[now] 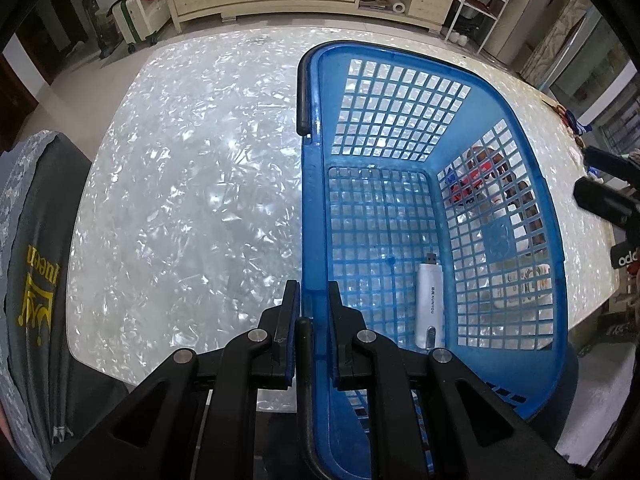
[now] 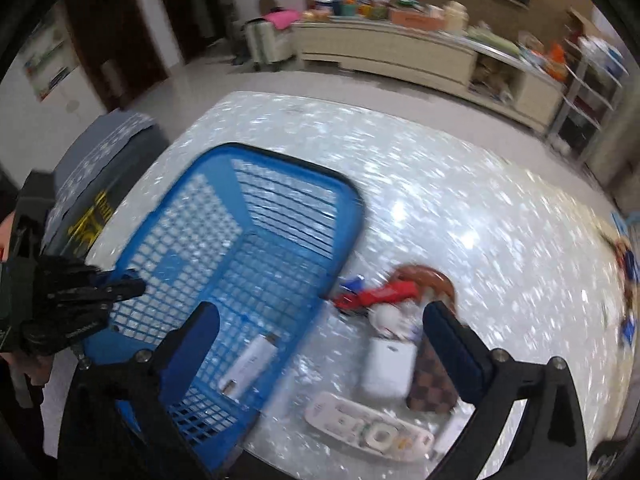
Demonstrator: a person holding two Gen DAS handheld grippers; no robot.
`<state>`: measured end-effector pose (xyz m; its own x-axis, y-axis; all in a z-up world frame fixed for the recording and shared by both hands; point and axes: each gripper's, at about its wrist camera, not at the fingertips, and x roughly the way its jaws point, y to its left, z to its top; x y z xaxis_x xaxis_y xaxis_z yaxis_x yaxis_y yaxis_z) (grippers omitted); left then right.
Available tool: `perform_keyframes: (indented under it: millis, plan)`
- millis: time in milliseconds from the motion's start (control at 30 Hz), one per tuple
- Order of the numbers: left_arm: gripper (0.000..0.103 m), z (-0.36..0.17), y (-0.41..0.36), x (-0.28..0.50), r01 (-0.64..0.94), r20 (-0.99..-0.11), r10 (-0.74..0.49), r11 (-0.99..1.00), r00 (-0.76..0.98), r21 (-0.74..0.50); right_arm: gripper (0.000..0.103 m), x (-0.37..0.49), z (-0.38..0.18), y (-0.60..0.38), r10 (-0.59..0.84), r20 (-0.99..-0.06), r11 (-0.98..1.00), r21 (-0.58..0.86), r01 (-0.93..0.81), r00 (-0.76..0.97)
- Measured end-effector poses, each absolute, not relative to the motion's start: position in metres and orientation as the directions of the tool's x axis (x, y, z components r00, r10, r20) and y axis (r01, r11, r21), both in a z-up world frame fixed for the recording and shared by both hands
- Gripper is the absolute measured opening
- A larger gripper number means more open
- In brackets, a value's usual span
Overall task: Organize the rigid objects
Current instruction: 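Move the right gripper back to the white ZUNKO charger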
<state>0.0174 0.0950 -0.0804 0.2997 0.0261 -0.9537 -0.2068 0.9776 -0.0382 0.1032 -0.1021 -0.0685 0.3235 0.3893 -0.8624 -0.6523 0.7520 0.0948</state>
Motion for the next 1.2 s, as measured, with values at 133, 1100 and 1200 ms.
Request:
perform_keyframes:
  millis: [133, 1100, 1200]
  plan:
    - [0.014, -0.078, 0.092, 0.018, -0.199, -0.955, 0.044, 0.980, 0.293, -0.016, 0.102, 0.114, -0.074, -0.135, 0.357, -0.876, 0.807, 0.114, -0.580, 0.323]
    - [0.013, -0.080, 0.099, 0.017, -0.215, -0.957, 0.054, 0.977, 0.283, -0.009, 0.102, 0.145, -0.189, -0.242, 0.103, -0.992, 0.954, 0.076, -0.291, 0.076]
    - [0.013, -0.080, 0.099, 0.018, -0.215, -0.958, 0.051, 0.977, 0.282, -0.011, 0.102, 0.146, -0.201, -0.253, 0.099, -0.994, 0.963, 0.083, -0.255, 0.049]
